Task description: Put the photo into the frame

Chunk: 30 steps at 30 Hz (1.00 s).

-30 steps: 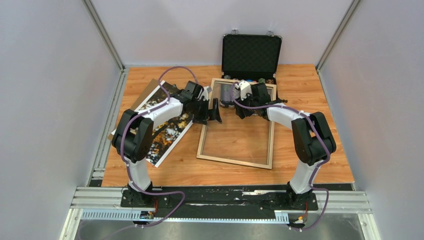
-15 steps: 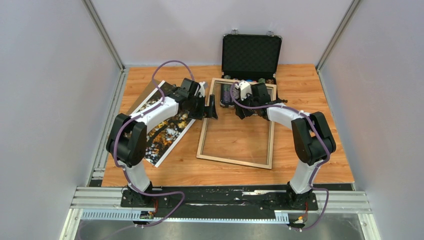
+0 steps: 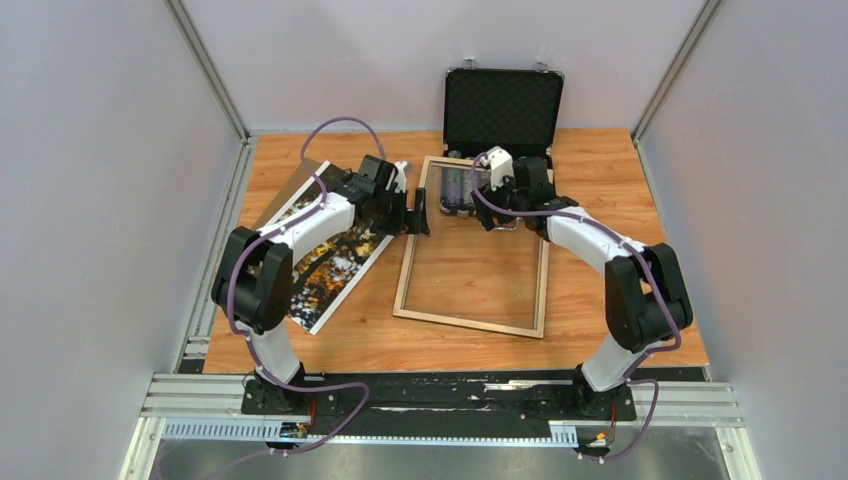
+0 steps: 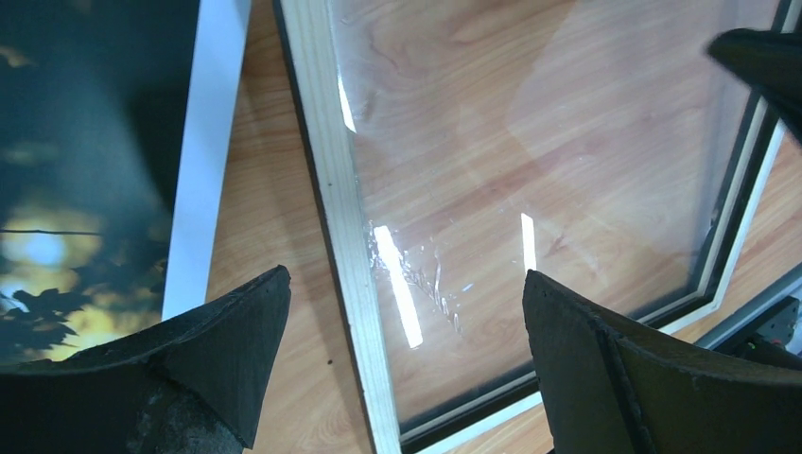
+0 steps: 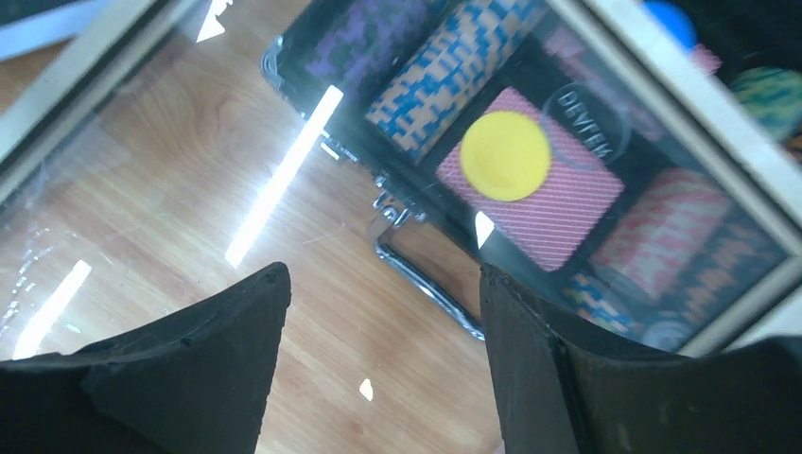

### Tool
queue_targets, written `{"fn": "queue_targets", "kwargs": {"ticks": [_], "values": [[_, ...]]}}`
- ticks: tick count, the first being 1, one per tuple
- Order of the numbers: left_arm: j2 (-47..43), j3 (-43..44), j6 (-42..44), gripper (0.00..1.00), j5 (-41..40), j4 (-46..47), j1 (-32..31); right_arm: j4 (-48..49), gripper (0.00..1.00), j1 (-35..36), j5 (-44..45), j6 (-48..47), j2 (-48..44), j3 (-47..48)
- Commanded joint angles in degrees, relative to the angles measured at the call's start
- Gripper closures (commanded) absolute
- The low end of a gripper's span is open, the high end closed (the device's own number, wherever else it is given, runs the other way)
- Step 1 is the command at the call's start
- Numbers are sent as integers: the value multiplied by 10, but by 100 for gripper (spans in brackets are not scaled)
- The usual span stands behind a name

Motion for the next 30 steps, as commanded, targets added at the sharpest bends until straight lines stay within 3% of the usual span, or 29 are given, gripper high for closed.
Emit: {"fn": "queue_targets", "kwargs": {"ticks": [1,15,23,30], "values": [[-7,23,20,0,-8,25,16,3,27,-6,32,0,-69,9],[37,37,27,2,22,32,45,-7,21,-85,120,51,-112,-35],[76,39,22,6,78,48,46,-31,25,-172,61,105,-108,-54],[95,33,12,13,133,65,46,-34,29,-191,24,116,-74,-71]]}}
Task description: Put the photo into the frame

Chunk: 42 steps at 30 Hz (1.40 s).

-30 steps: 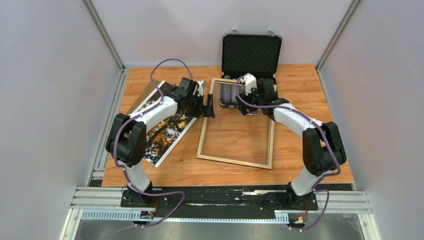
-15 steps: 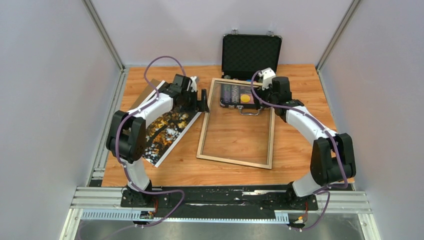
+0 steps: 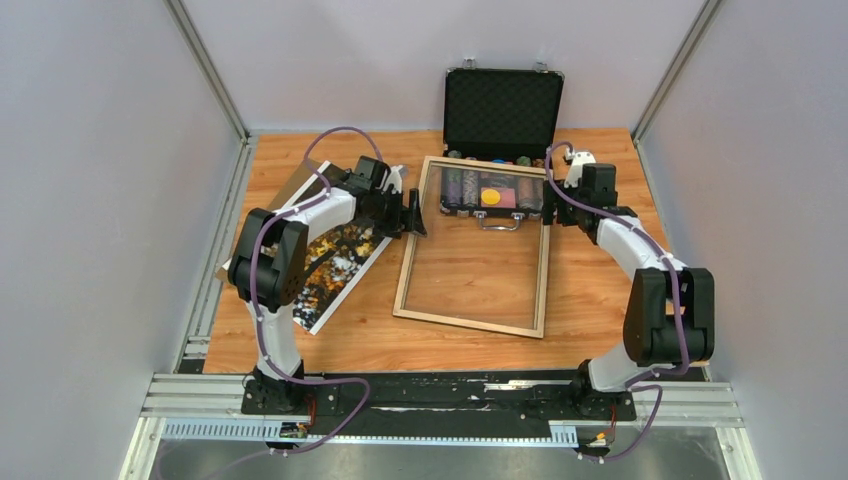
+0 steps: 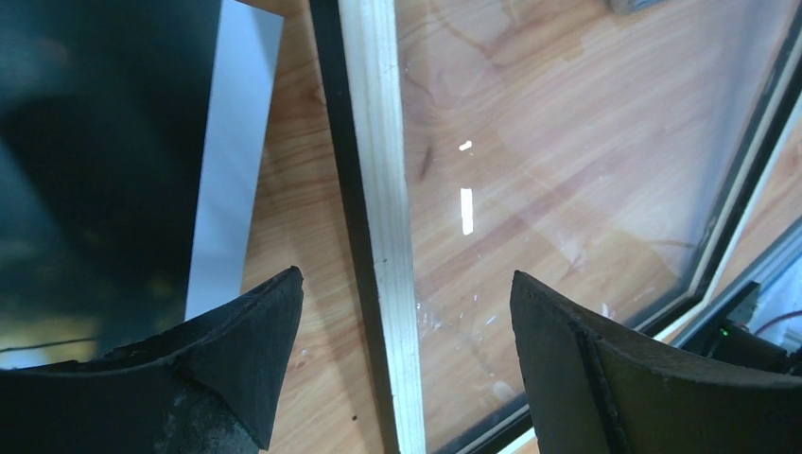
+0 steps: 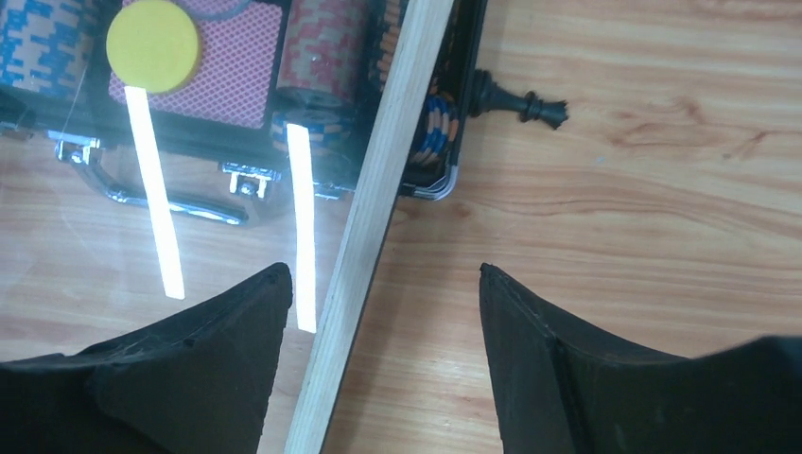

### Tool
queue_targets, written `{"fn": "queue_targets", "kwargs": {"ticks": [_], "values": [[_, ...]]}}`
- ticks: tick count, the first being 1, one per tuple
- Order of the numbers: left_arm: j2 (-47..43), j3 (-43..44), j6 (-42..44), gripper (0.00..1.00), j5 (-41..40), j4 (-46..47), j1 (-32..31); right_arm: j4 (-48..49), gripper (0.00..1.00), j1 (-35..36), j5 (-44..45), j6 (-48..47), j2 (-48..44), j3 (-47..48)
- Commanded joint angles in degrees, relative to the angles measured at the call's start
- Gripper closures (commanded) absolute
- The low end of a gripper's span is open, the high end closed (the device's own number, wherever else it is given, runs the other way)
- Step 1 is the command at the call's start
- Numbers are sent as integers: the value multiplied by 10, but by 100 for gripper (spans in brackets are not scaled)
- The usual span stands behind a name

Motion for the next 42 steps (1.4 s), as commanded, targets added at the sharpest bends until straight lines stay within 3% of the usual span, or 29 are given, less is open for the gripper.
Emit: {"fn": "queue_targets", "kwargs": {"ticks": [1,10,15,35,42], "values": [[9,13,-5,14,49,32,0,-1,30,-1,-39,22,23,-8],[7,-18,-41,28,93,55,0,-8,49,-34,-81,23,74,1],[0,-31,-54,31,100,61,1,-13,55,-36,-95,22,81,10],[-25,-40,-58,35,107,72,-36,-17,56,-68,-107,4,75,25],[-32,-39,-53,36,102,72,-46,-17,48,-72,-110,-2,79,27]]}}
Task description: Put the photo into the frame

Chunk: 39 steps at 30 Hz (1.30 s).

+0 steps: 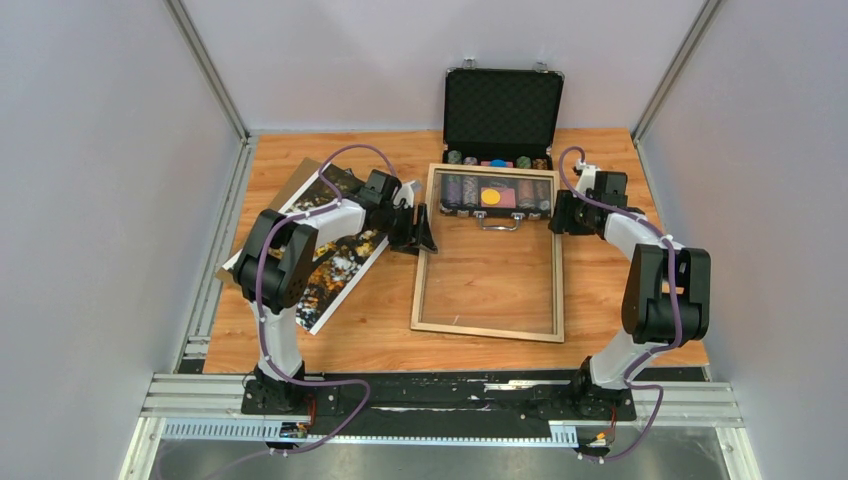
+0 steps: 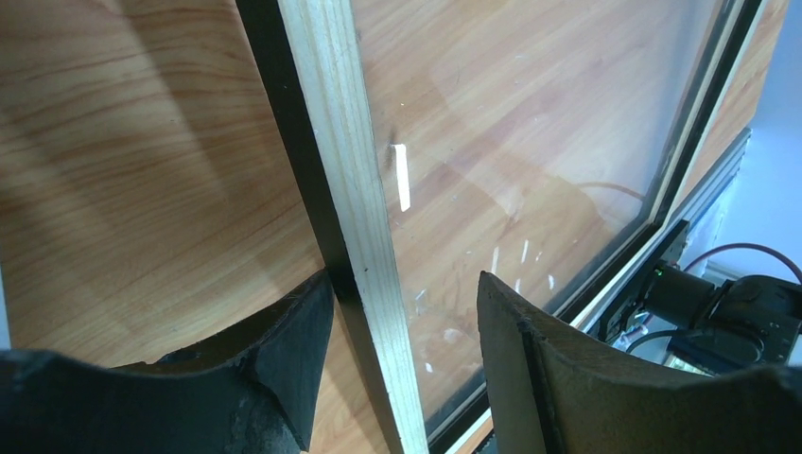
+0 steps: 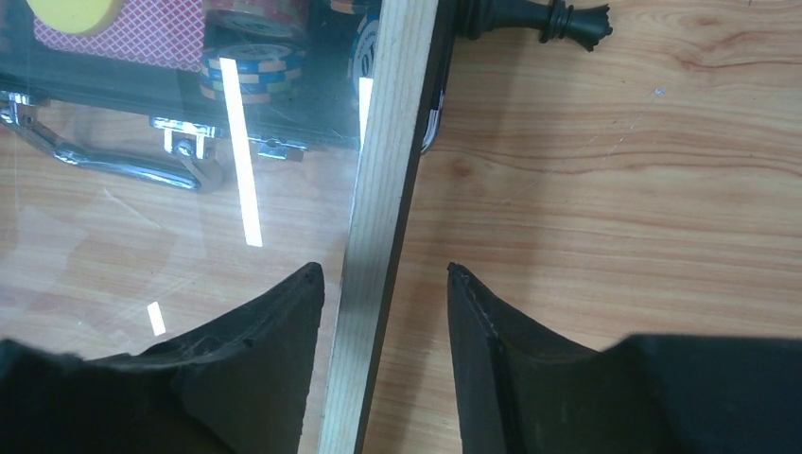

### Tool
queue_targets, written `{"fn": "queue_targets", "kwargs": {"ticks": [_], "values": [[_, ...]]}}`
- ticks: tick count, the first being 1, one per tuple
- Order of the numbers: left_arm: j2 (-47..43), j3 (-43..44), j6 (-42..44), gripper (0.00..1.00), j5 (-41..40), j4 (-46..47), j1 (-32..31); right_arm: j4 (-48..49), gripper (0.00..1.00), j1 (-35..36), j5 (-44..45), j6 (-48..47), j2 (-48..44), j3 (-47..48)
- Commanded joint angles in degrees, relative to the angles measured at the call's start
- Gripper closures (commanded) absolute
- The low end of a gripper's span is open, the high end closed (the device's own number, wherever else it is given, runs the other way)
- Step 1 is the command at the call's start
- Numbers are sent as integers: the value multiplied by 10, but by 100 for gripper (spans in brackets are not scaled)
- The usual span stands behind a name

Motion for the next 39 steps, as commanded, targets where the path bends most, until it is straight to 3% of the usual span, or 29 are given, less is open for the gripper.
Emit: {"fn": "queue_targets", "kwargs": {"ticks": [1,6,14,26,39], "values": [[-40,8,3,36,13,23,-8,6,46,-3,-6,-10,4,23],[-41,6,5,36,12,22,-8,4,37,-3,-5,-10,3,28],[-48,5,11,34,2,19,-8,-2,33,-3,-6,-10,-15,43],[-67,7,24,11,-26,11,-8,-5,30,-3,-33,-1,-48,52],[-118,30,56,6,-76,-7,0,6,29,13,-65,4,-80,59]]}}
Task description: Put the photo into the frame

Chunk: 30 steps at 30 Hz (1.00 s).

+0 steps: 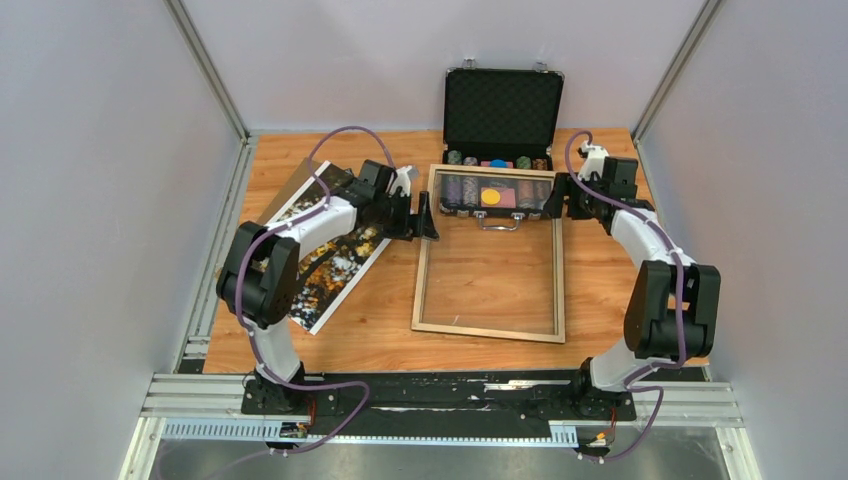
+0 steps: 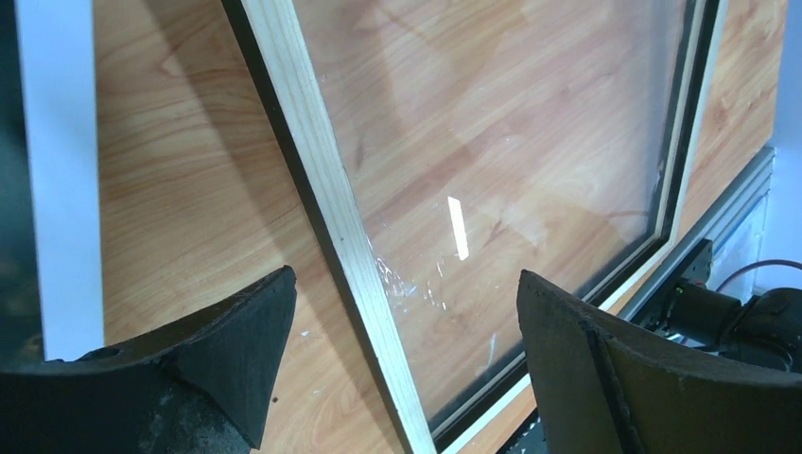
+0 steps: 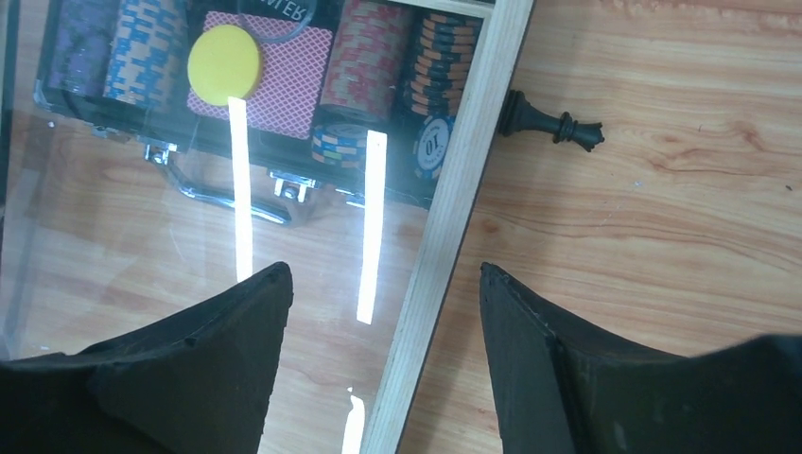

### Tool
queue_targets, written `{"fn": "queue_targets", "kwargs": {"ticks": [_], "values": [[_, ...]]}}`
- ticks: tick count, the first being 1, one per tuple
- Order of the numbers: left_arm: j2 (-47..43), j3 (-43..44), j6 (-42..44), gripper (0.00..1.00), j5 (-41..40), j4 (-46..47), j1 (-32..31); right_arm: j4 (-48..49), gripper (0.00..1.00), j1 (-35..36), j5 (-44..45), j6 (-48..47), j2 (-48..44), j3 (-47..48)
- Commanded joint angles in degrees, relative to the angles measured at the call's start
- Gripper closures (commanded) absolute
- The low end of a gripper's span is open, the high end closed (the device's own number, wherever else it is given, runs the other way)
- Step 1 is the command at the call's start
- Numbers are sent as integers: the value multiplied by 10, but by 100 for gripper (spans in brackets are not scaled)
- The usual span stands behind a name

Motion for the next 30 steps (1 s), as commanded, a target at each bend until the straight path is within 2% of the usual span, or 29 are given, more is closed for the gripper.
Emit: {"fn": "queue_targets", "kwargs": {"ticks": [1,7,10,14,23,30], "values": [[-59,31,30,6,-32,-3,6,19,29,17,-17,4,-33,23],[-109,41,79,3,-89,-12,29,30,27,67,-6,-9,-40,40],[-143,39,129,1,-145,-22,35,30,26,111,5,-23,-37,57],[-183,30,167,0,-181,-40,64,30,24,180,29,-59,-27,85],[-265,-27,208,0,-149,-93,219,29,20,309,33,-92,46,185],[-274,-32,258,0,-120,-162,344,28,18,400,43,-109,140,270]]}}
